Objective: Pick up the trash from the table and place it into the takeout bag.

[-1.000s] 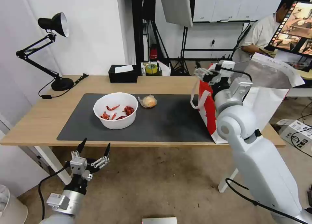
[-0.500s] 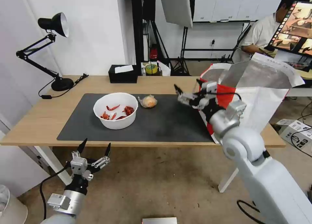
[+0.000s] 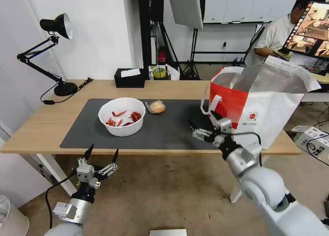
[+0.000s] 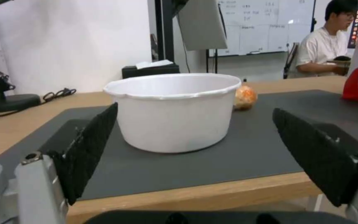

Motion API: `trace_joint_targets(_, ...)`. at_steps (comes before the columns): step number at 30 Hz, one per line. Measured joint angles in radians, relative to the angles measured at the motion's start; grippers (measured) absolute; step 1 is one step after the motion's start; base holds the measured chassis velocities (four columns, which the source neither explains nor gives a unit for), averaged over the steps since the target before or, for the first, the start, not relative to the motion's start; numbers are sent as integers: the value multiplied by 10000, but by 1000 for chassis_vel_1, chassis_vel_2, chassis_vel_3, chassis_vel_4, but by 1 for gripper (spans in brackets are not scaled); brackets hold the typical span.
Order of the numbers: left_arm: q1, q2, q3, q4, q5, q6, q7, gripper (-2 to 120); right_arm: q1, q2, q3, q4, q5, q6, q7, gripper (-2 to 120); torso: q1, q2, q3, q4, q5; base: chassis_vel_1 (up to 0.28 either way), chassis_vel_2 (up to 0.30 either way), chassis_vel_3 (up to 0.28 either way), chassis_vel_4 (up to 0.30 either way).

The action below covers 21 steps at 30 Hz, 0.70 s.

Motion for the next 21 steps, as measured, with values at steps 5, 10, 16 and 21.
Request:
trace_joint_targets(5, 17, -28, 18, 7, 35, -13, 4, 100, -708, 334, 21, -558, -572, 1204, 45, 100, 0, 0, 0, -1, 0, 0, 0, 0, 0)
trace_joint_targets(10, 62, -22, 22, 6, 59, -41, 12, 100, -1413, 784, -43, -950, -1099, 2142, 361, 100, -1, 0, 0, -1, 0, 0, 0, 0, 0)
trace_joint_targets(16, 103, 30, -22, 12, 57, -64, 12, 100, -1831, 945, -49, -1074, -1337, 2401, 616, 100, 0, 0, 0, 0, -1, 0, 0, 0, 0)
trace_joint_targets(21, 131, 103, -60, 143, 42, -134, 201, 100, -2274, 1009, -25, -1121, -1559, 2322, 1103, 100, 0, -1, 0, 0, -1, 0, 0, 0, 0)
